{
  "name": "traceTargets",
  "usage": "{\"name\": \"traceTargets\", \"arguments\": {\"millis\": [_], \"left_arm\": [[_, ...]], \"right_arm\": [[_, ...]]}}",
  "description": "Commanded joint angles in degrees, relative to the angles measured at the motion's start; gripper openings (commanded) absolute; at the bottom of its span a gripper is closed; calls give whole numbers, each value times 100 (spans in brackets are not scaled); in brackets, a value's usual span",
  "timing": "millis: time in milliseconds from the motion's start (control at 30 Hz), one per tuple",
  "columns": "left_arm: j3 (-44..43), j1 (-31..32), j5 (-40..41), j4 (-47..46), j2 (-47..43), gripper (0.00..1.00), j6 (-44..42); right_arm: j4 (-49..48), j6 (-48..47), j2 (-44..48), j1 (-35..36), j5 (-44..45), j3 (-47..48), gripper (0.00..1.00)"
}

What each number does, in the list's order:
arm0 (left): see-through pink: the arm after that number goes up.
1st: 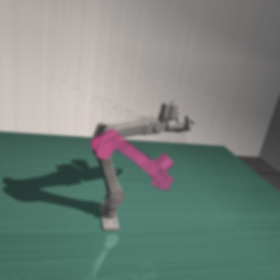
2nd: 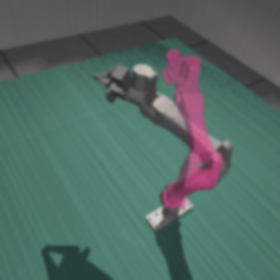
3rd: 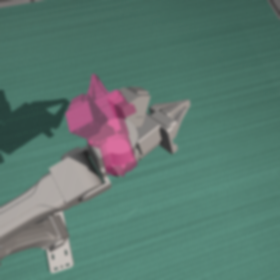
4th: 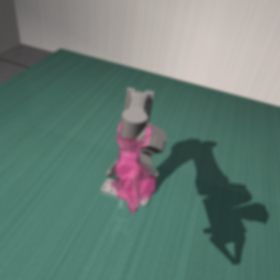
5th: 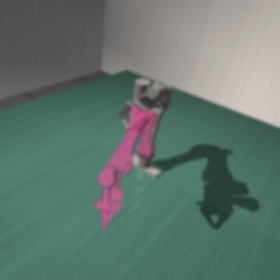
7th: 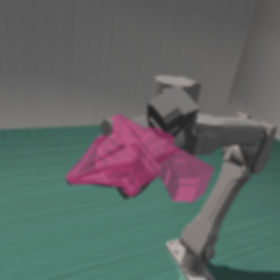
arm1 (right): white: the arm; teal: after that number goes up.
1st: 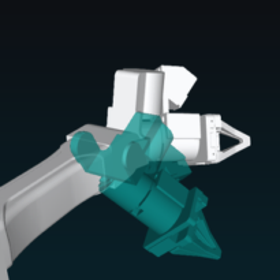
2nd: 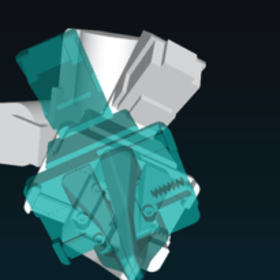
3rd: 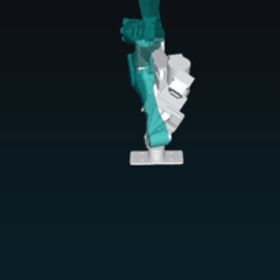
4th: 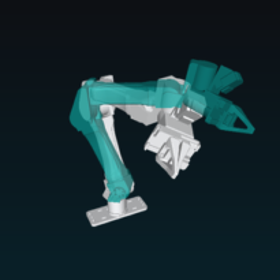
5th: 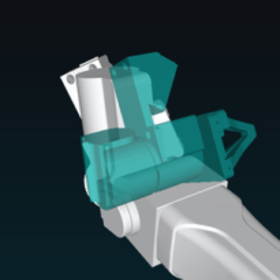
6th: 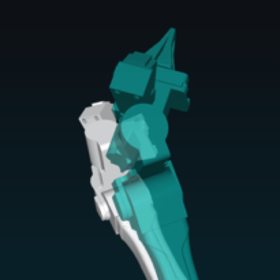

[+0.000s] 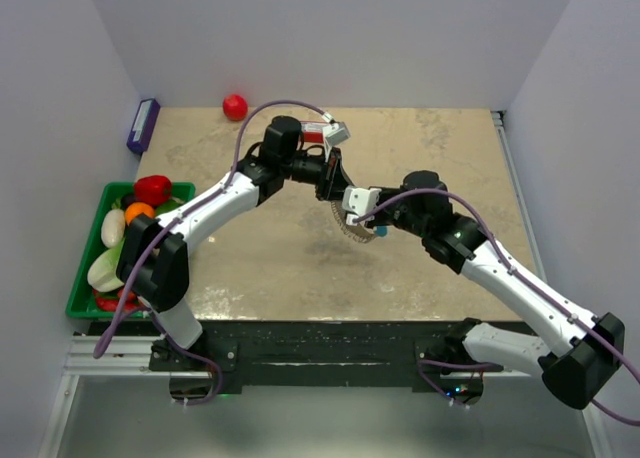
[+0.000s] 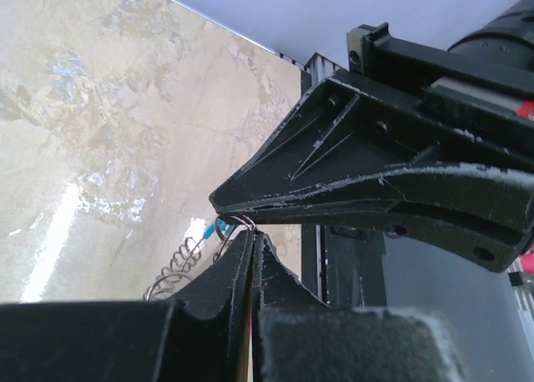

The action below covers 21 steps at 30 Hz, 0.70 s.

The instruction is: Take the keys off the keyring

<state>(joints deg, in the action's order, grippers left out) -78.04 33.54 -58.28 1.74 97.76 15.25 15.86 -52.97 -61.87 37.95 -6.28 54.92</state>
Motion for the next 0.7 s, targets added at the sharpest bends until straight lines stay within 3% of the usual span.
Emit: {"name": "traceTargets", "arguments": {"millis": [0, 233, 667], "left_arm": [[-423, 127, -499, 9, -345, 0, -382], [-501, 118, -799, 299, -512, 0, -768], [-827, 118, -1001, 1390, -652, 0, -2095]], "right_arm": [[-285, 612, -36, -305, -644, -113, 0], [-232, 1490, -203, -842, -1760, 19, 0], [-65, 2704, -528, -1466, -2685, 660, 0]]}}
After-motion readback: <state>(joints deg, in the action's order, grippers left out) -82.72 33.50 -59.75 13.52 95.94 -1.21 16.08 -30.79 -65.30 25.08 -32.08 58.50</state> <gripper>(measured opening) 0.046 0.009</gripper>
